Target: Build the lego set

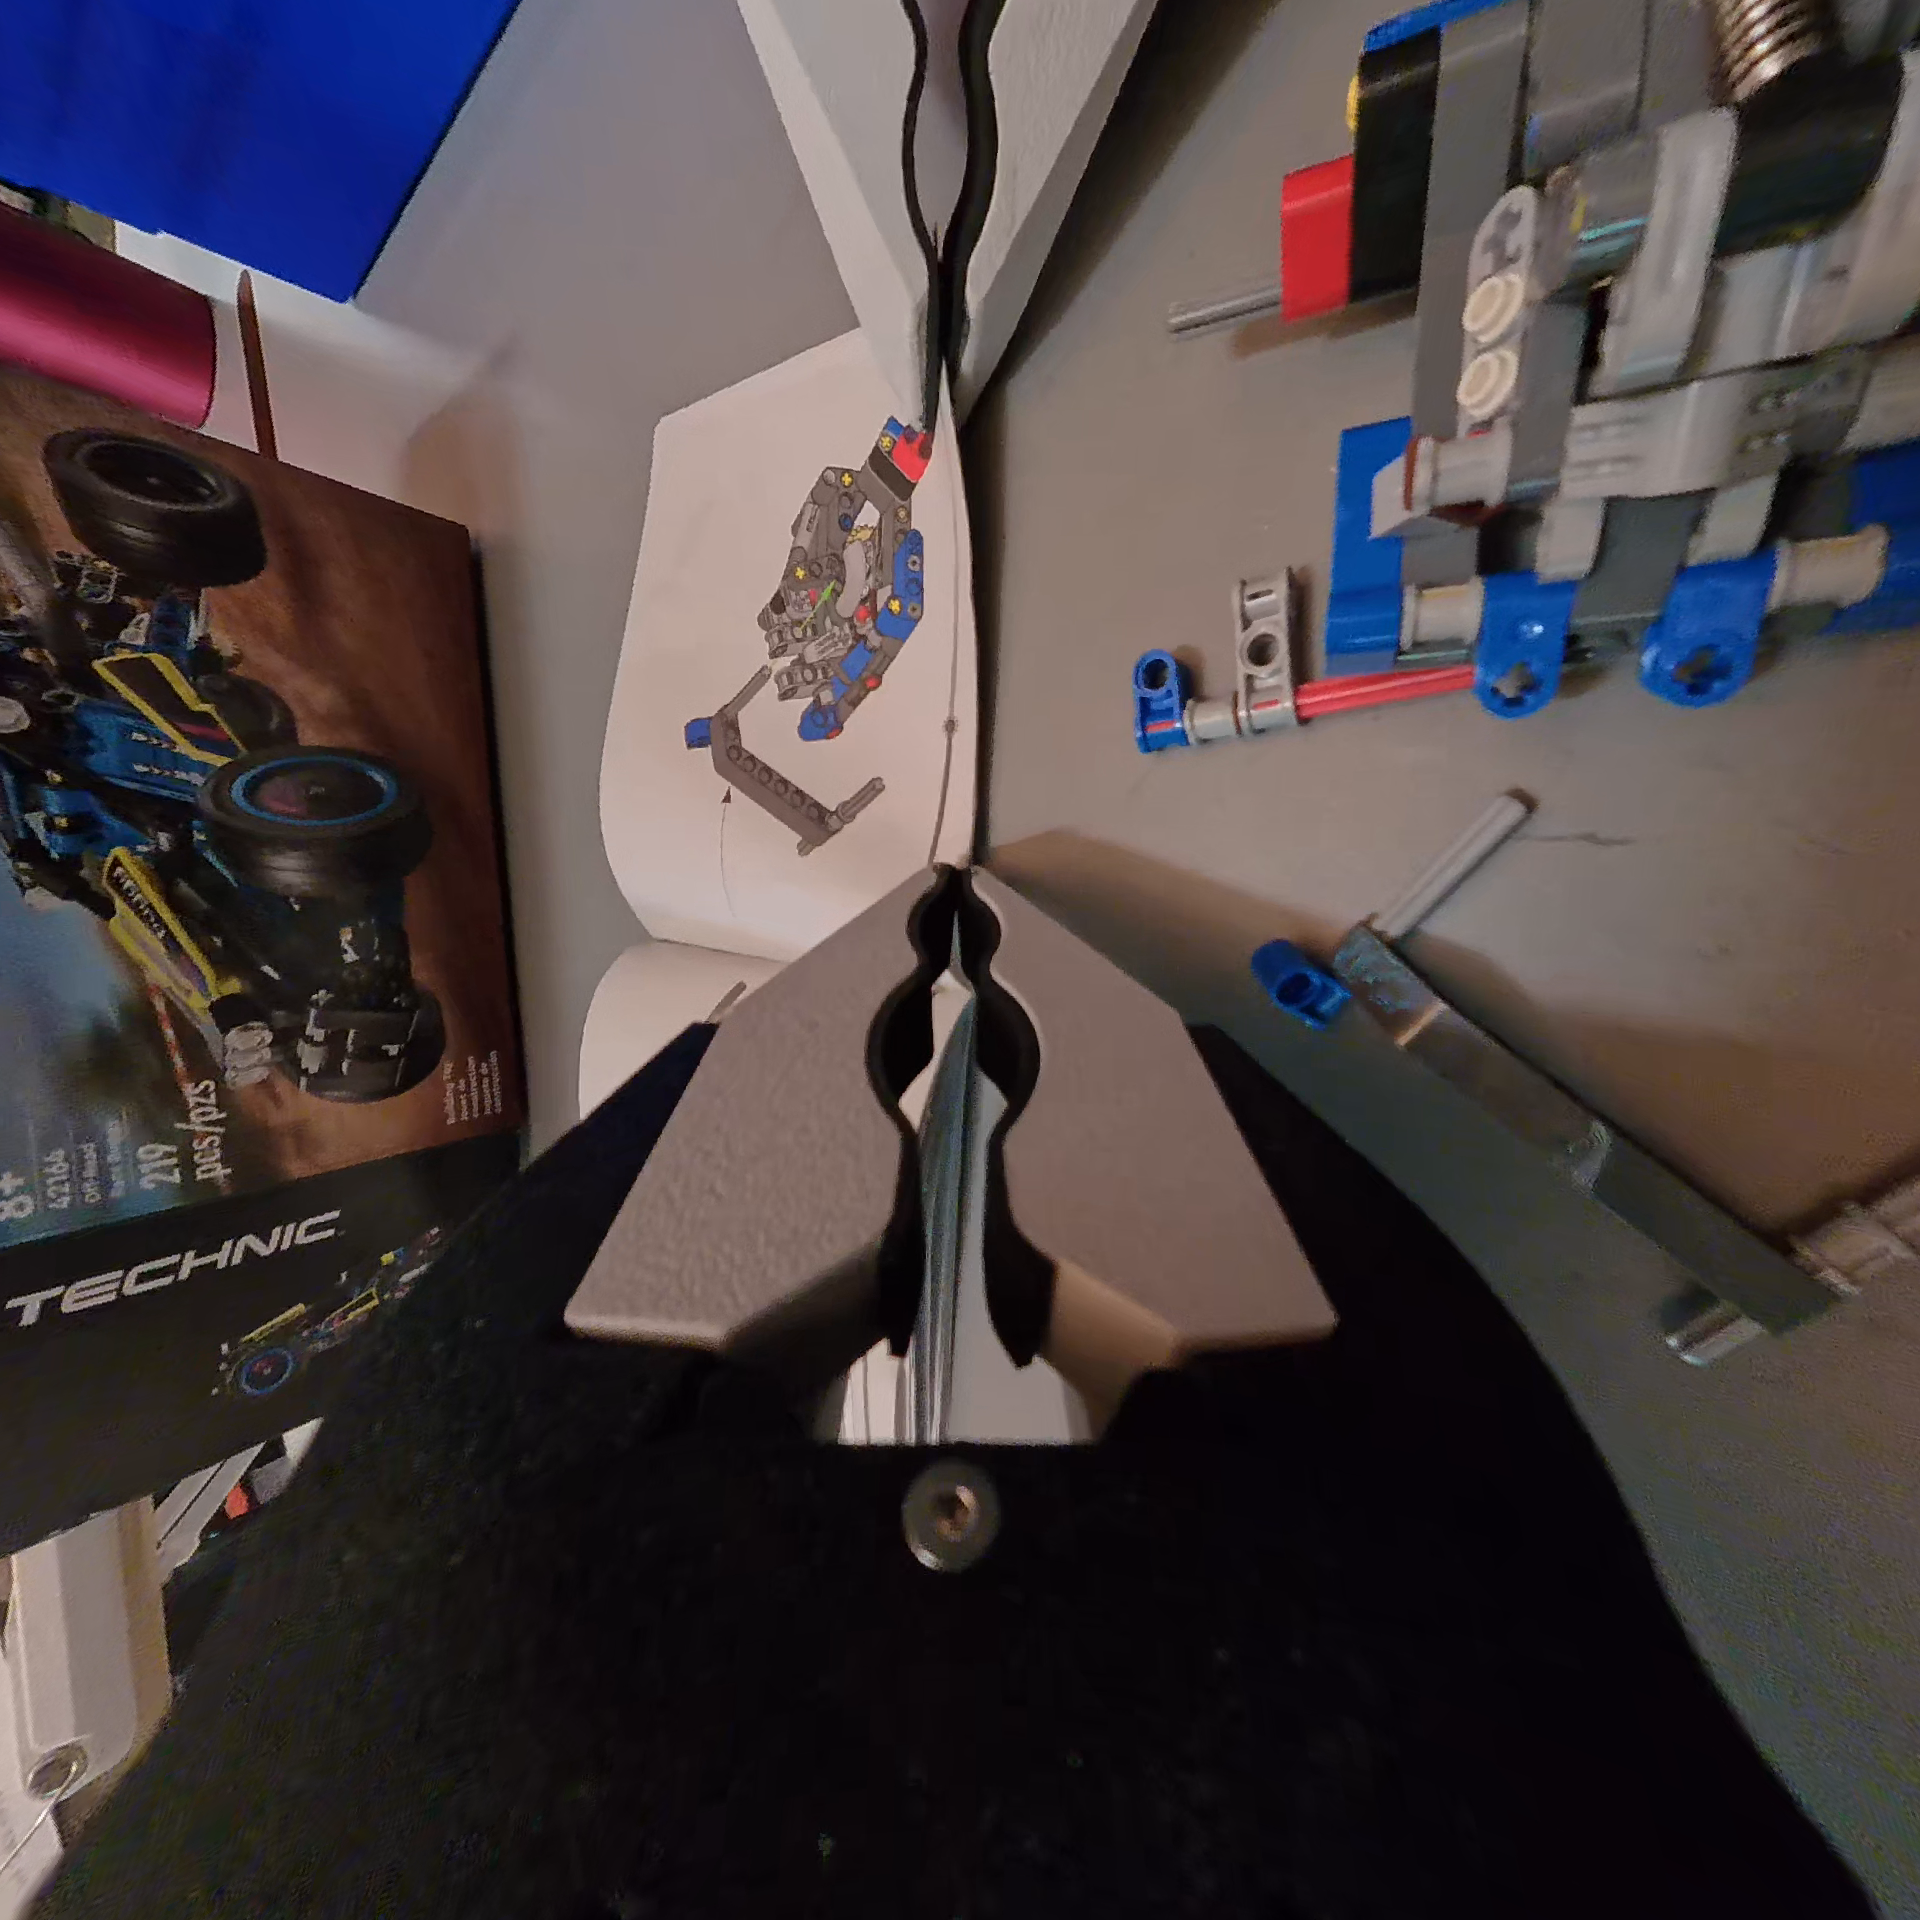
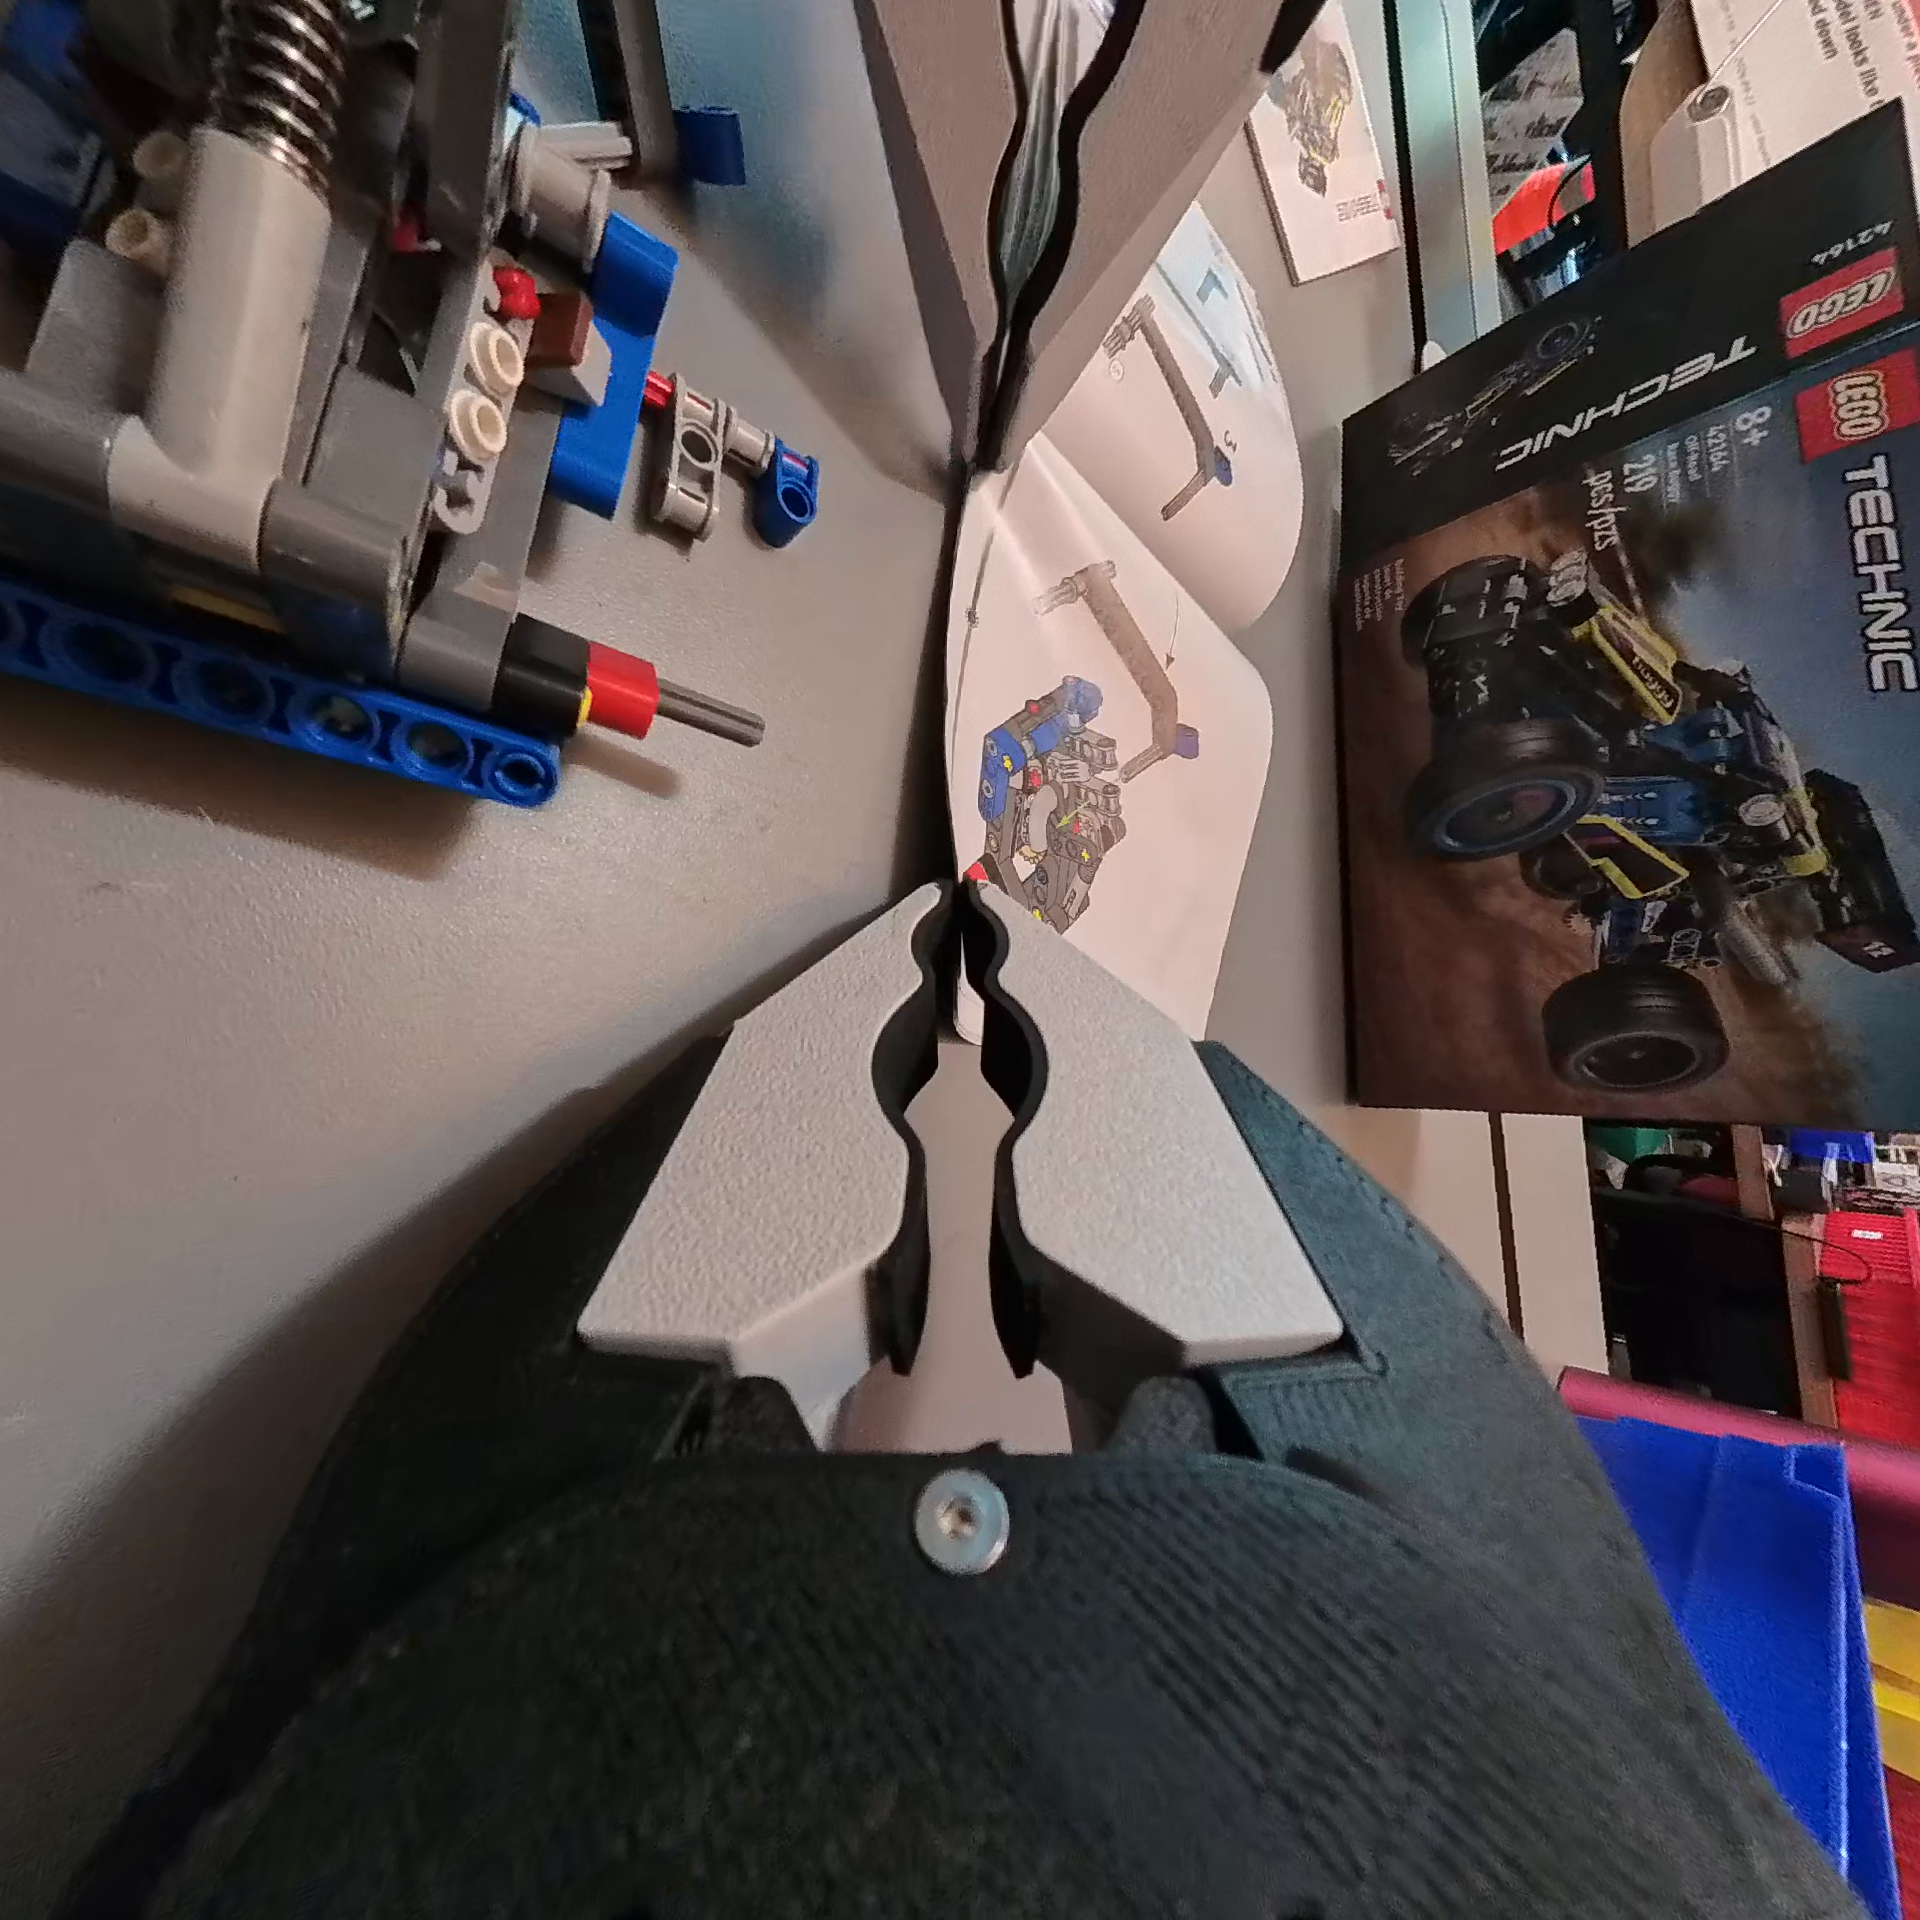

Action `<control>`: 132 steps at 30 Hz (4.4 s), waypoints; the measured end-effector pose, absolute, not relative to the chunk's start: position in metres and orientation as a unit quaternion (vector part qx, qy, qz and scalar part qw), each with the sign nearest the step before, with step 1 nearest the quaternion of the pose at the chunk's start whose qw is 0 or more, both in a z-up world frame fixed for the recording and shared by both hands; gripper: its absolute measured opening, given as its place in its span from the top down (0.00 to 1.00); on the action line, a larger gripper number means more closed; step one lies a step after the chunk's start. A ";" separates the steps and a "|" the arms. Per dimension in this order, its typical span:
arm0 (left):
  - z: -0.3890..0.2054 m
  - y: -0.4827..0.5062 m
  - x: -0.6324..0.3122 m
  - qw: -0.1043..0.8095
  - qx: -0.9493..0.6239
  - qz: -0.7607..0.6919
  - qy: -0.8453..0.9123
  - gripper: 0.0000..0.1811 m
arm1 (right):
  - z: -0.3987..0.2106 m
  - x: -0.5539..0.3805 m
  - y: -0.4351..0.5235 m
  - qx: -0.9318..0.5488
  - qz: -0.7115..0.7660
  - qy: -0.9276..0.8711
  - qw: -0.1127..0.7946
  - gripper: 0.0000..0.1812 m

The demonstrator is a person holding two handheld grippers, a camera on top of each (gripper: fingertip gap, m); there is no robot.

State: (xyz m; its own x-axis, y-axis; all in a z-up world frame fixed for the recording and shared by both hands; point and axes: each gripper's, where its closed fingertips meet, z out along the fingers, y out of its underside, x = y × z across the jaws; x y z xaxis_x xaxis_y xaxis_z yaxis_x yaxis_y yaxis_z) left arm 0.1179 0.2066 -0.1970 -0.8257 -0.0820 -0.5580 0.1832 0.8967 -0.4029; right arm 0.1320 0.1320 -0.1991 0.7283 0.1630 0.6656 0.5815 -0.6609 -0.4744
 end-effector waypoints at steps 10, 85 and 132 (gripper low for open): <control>-0.197 0.207 0.119 0.294 0.020 -0.225 0.929 1.00 | -0.198 0.133 0.131 -0.860 -0.302 -0.213 0.353 0.99; -0.160 0.299 0.142 0.525 -0.243 -0.249 0.776 1.00 | -0.195 0.175 0.140 -0.854 -0.352 -0.130 0.361 1.00; -0.196 0.302 0.141 0.485 -0.229 -0.164 0.828 1.00 | -0.192 0.157 0.180 -0.822 -0.360 -0.198 0.394 1.00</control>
